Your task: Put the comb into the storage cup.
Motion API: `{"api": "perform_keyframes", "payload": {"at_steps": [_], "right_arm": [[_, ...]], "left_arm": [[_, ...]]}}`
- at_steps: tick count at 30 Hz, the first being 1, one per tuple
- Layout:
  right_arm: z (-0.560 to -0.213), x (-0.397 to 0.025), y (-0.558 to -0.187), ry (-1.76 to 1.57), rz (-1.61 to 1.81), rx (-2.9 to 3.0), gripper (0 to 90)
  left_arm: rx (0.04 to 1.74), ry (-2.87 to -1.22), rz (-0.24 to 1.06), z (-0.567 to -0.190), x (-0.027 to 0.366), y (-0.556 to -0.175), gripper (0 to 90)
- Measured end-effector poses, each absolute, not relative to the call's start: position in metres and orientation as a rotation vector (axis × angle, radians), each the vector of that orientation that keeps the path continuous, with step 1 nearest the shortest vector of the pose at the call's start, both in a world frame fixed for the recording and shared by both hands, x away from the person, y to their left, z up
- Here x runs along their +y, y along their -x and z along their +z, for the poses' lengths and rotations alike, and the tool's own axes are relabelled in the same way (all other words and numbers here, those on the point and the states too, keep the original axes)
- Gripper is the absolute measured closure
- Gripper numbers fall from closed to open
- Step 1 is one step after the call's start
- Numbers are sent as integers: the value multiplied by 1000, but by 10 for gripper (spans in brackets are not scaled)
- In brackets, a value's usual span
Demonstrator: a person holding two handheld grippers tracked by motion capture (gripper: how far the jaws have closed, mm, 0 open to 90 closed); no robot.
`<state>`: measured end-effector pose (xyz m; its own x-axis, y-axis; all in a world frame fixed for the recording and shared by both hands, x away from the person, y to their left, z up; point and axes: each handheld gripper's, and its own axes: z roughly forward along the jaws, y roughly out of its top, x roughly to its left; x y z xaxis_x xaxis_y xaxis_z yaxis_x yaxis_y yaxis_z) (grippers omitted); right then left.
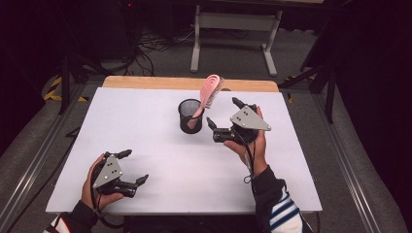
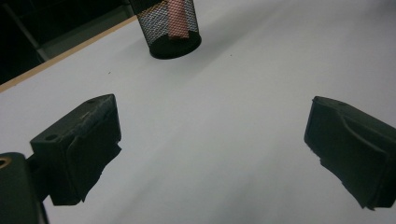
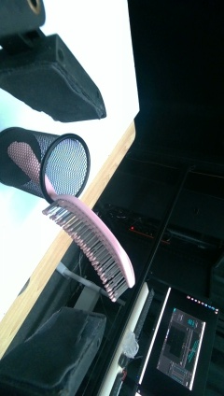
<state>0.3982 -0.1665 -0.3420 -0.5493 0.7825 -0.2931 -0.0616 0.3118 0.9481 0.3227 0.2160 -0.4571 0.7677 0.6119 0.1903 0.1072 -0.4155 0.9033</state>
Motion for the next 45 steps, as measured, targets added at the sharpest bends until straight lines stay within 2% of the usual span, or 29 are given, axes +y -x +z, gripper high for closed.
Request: {"api": "perform_keyframes", "payload": {"at_steps": [45], "right_arm": [[-357,-172,-361,-526,1294,1803,41]], "left_arm": [[535,-1946,629,-456,215,-321,47]]}}
